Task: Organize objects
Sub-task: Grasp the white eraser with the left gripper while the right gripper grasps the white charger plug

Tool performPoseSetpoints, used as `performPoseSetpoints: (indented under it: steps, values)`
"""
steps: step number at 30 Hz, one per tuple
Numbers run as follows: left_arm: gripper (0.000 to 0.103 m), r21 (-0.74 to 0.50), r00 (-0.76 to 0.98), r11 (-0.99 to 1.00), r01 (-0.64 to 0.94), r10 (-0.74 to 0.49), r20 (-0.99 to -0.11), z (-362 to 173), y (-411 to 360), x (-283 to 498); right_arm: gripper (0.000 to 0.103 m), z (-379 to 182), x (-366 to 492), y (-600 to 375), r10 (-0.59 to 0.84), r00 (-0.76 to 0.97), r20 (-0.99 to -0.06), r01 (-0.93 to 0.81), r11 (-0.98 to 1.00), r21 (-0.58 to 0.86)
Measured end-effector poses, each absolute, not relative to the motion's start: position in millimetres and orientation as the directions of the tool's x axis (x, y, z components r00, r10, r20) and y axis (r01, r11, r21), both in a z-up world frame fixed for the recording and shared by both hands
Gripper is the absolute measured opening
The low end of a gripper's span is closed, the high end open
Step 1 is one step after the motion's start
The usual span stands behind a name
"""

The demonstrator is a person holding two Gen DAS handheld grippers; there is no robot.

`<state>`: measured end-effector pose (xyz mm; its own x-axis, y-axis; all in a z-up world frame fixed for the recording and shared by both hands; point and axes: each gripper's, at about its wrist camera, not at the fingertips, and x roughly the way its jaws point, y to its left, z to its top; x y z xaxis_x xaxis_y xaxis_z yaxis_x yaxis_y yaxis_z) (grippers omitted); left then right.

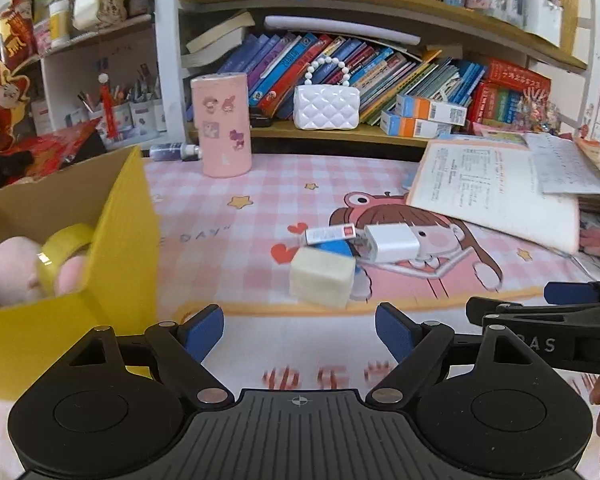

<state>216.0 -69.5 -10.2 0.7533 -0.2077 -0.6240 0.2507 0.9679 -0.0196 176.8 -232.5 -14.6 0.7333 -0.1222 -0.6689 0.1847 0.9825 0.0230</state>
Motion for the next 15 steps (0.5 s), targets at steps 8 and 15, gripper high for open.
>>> performPoseSetpoints:
  steps: [8,15]
  values:
    - [0.077,0.015,0.713,0.963,0.269,-0.189,-0.676,-42,-97,272,0.085,-20,236,-253,-0.088,0.748,-0.657,0.146,0.989,0.034]
    - [0.065,0.03,0.704,0.957,0.289,-0.191,-0.684,-59,-109,294,0.084,-30,272,-252,-0.014,0.735,-0.678,0.065,0.997,0.05]
